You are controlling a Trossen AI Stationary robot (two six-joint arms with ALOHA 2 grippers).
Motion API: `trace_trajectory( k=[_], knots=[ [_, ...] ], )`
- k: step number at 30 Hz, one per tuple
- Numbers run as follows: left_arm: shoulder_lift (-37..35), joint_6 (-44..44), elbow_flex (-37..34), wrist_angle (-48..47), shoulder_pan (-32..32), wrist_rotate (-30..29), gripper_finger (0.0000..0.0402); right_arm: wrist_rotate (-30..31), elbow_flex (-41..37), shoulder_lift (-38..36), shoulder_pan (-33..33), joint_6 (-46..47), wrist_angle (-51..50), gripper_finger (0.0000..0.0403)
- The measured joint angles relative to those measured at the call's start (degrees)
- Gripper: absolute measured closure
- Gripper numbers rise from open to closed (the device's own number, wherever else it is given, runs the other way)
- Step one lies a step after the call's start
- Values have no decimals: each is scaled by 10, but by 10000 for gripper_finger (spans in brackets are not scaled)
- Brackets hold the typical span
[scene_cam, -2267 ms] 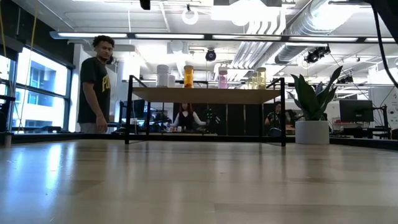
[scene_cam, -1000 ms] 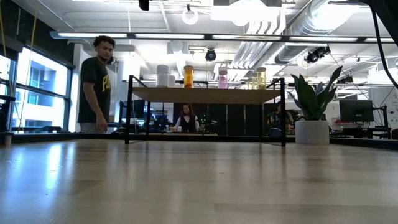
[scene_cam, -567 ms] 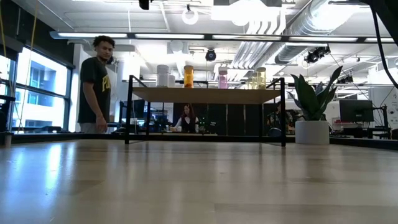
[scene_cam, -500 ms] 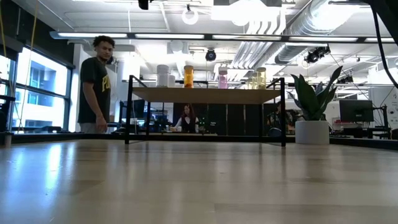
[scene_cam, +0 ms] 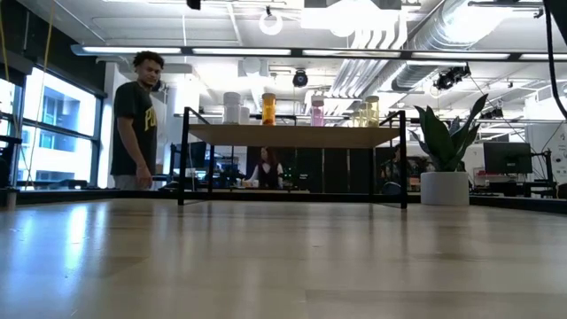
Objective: Pick and place medicine bottles onto shelf by color
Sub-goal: Put the pink pill bottle aligned with the other pink pill bottles on the shelf
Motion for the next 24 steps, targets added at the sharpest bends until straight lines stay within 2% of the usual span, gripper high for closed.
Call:
trace_trajectory(
  k=[9,16,24],
  knots=[
    [-11,4,0,0,0,-2,179,57,0,-46,0,-12,-34,297],
    [-11,5,0,0,0,-4,179,138,0,-87,0,-26,-112,297],
    [-11,5,0,0,0,-16,179,142,0,-93,8,-26,-230,297]
  ],
)
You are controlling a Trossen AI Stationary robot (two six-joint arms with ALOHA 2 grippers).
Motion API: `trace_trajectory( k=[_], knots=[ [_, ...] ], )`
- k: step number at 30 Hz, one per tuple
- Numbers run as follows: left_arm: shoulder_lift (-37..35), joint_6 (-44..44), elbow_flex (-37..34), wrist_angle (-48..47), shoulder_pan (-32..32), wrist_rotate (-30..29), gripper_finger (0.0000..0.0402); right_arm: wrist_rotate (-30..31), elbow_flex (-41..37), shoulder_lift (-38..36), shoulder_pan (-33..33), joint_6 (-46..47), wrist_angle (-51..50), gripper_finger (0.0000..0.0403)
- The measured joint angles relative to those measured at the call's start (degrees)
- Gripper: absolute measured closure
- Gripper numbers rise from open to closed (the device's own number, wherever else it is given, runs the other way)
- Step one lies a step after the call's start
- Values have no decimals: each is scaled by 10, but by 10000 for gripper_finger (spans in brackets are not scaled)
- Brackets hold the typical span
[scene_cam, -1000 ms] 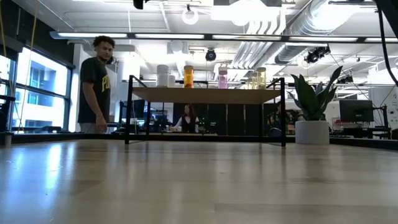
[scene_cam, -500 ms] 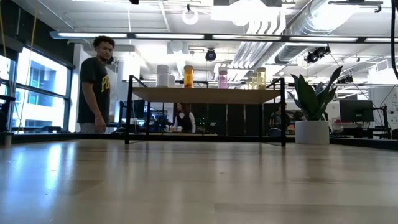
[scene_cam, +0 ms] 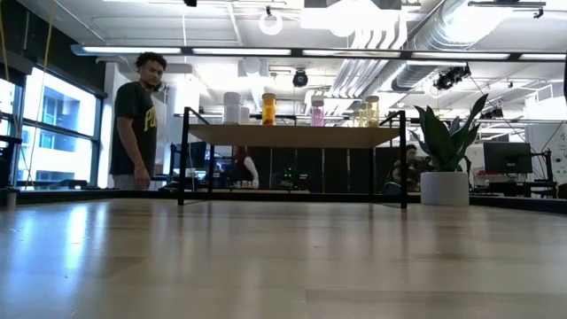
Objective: Pick and place medicine bottles onto shelf by color
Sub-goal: Put the pink pill bottle aligned with the other pink pill bottles on the shelf
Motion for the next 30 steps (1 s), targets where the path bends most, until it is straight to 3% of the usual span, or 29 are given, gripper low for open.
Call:
trace_trajectory(
  k=[16,23,30],
  knots=[
    [0,0,0,0,0,-17,179,-21,-11,56,-8,0,-97,297],
    [0,0,0,1,0,-17,179,-43,-217,-10,-8,30,16,297],
    [0,0,0,1,0,-21,179,-45,-433,-113,-8,97,220,297]
  ],
)
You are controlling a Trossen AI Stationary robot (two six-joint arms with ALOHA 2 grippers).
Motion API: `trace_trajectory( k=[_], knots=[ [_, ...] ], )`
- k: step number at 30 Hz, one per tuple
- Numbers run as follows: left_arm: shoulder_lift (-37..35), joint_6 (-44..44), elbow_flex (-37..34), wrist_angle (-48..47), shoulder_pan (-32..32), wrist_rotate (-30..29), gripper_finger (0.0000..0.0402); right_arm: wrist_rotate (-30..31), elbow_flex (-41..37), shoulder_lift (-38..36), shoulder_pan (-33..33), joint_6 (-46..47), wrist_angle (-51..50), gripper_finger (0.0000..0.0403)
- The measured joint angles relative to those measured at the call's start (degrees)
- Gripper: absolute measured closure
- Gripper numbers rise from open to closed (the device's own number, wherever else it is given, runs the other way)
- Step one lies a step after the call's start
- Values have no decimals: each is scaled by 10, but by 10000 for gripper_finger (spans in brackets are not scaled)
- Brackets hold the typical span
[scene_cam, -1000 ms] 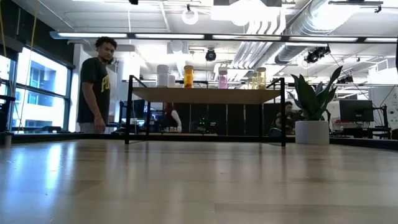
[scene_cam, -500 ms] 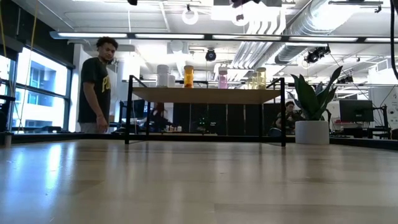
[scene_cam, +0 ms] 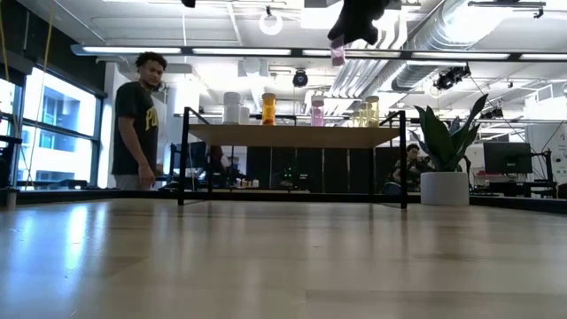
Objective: Pick and place medicine bottles onto shelf by color
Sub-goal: Put the pink pill bottle aligned with the other pink pill bottles on the shelf
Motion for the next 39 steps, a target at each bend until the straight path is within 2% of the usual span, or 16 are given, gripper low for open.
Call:
trace_trajectory(
  k=[7,9,12,14,19,27,39],
  knots=[
    [0,0,0,0,0,-5,179,15,-180,-69,1,87,240,297],
    [0,0,0,0,0,-6,179,30,-215,-72,7,101,308,297],
    [0,0,0,0,0,-6,179,66,-244,-69,20,89,352,297],
    [0,0,0,0,0,-6,179,89,-245,-62,28,83,359,297],
    [0,0,0,0,0,-6,179,101,-242,-52,29,79,355,297],
    [0,0,0,0,0,-9,179,124,-185,-12,26,29,297,297],
    [0,0,0,0,0,-11,179,160,-187,29,26,15,256,297]
  ],
)
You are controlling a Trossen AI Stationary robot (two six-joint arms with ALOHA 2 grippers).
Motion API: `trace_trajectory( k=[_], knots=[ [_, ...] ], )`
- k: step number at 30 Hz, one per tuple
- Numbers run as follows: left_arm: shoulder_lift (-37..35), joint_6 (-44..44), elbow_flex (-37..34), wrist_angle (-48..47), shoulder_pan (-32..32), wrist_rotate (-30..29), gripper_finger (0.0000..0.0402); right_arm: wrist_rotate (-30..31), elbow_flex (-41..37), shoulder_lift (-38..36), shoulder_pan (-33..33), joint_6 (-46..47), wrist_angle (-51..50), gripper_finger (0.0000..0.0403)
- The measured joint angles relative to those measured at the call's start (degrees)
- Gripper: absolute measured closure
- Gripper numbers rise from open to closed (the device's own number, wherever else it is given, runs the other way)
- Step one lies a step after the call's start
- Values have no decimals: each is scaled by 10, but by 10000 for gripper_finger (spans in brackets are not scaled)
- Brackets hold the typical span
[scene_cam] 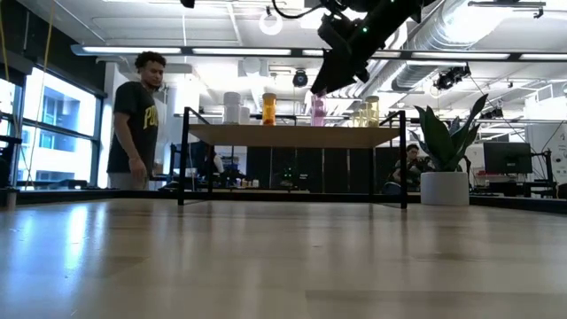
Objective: Pick and place medicine bottles onto shelf by color
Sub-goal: Put the pink pill bottle aligned with the other pink pill bottles on the shelf
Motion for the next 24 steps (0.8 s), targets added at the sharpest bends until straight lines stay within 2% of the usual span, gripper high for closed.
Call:
trace_trajectory(
  k=[24],
  knots=[
    [0,3,0,-1,0,0,179,29,0,29,1,3,8,297]
  ],
)
